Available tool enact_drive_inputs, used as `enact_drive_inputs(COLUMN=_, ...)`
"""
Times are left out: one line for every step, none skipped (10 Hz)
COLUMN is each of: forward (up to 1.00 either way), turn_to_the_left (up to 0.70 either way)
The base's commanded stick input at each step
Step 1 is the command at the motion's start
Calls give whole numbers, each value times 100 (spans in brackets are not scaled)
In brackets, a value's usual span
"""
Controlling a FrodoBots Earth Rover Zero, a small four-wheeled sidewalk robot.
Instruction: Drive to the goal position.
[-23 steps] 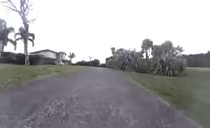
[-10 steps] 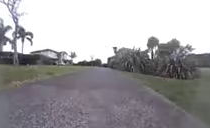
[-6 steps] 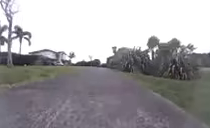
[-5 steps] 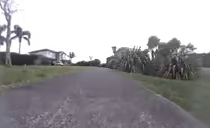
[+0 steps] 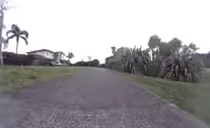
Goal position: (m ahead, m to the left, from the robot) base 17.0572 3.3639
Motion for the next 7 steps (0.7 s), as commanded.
enact_drive_inputs(forward=100, turn_to_the_left=0)
enact_drive_inputs(forward=100, turn_to_the_left=0)
enact_drive_inputs(forward=100, turn_to_the_left=0)
enact_drive_inputs(forward=100, turn_to_the_left=0)
enact_drive_inputs(forward=100, turn_to_the_left=0)
enact_drive_inputs(forward=100, turn_to_the_left=0)
enact_drive_inputs(forward=100, turn_to_the_left=0)
